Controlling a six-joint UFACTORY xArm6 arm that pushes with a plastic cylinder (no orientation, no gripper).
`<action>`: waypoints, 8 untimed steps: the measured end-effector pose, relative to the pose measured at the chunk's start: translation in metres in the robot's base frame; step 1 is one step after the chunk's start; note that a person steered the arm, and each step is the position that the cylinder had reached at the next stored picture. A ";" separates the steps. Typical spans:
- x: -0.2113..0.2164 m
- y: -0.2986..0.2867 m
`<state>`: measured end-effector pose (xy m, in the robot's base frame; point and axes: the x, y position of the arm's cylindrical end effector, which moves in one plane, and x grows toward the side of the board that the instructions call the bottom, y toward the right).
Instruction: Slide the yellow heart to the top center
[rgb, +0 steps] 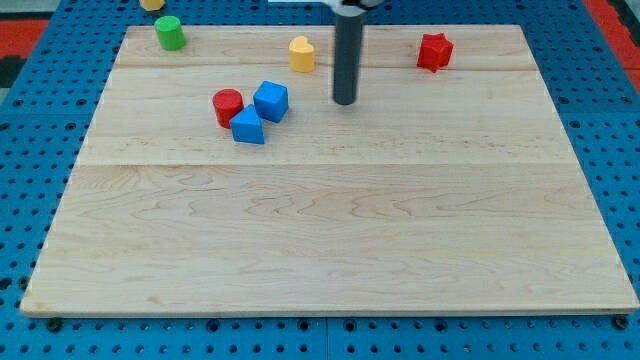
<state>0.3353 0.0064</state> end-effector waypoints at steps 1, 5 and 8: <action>-0.052 -0.041; -0.095 -0.039; -0.117 -0.035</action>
